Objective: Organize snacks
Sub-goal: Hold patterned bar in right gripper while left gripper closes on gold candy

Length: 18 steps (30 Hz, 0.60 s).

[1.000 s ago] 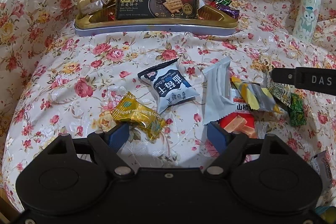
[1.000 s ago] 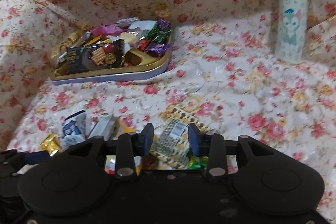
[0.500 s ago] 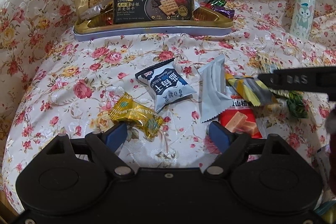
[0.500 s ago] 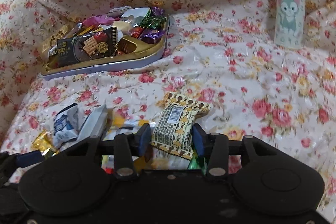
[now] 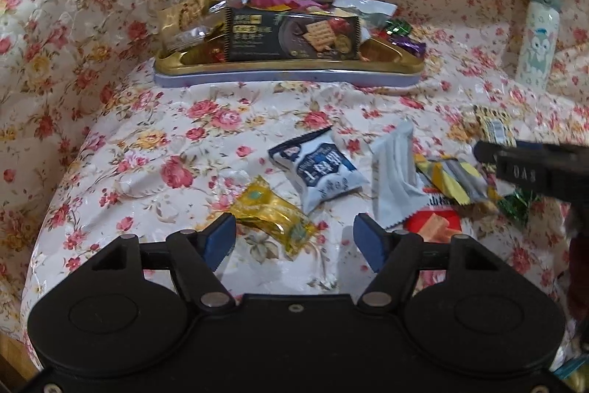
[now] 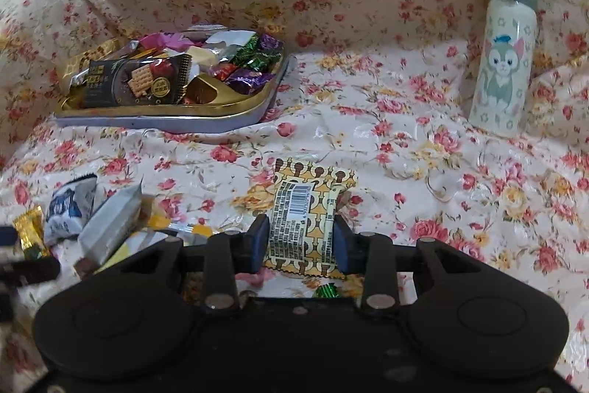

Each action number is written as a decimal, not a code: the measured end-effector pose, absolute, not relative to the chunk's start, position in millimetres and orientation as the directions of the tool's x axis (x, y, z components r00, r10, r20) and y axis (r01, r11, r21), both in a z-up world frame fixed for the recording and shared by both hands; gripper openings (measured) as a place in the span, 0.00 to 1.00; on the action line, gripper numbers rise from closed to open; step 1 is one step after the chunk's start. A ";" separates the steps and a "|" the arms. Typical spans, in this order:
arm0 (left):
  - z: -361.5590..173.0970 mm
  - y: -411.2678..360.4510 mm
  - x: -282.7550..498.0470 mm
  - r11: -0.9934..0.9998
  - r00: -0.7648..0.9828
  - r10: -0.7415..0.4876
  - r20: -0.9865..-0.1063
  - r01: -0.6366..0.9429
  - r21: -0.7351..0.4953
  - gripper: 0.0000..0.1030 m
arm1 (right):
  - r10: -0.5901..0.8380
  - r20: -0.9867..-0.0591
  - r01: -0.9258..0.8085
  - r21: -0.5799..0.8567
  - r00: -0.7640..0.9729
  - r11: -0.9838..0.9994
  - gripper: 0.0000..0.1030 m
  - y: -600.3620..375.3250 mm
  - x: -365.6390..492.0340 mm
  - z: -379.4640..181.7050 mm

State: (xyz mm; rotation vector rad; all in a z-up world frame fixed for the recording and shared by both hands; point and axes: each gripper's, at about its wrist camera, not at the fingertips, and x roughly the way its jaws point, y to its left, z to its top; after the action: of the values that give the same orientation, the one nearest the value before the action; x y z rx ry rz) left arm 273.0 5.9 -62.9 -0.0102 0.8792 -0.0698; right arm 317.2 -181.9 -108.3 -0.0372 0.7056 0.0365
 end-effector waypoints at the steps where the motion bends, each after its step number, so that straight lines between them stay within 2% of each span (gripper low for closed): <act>1: -62.9 9.2 274.1 0.998 0.634 -0.066 -0.771 0.042 -0.051 0.69 | 0.023 -0.646 -0.045 -0.019 0.763 0.999 0.36 -182.6 316.4 -108.7; 2: -63.9 13.4 276.1 0.997 0.626 -0.070 -0.777 0.023 -0.071 0.68 | 0.026 -0.646 -0.044 -0.012 0.763 0.999 0.36 -183.5 316.5 -108.9; 6: -67.0 26.6 280.2 0.994 0.607 -0.064 -0.792 -0.034 -0.107 0.53 | 0.039 -0.641 -0.043 0.009 0.766 0.999 0.36 -186.5 316.0 -110.3; 12: -65.4 37.7 282.7 0.980 0.599 -0.094 -0.795 -0.085 -0.180 0.51 | 0.028 -0.629 -0.041 -0.007 0.777 0.999 0.37 -182.8 314.1 -112.4; 18: -64.3 31.5 284.8 0.982 0.598 -0.106 -0.794 -0.062 -0.178 0.51 | 0.031 -0.624 -0.041 -0.002 0.781 0.999 0.38 -183.2 313.0 -113.1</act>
State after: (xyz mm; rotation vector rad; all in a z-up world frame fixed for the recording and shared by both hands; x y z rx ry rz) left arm 284.8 31.5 -64.3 -0.1955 0.9305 -0.0259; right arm 313.0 -183.2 -113.1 -0.0154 0.6741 0.0390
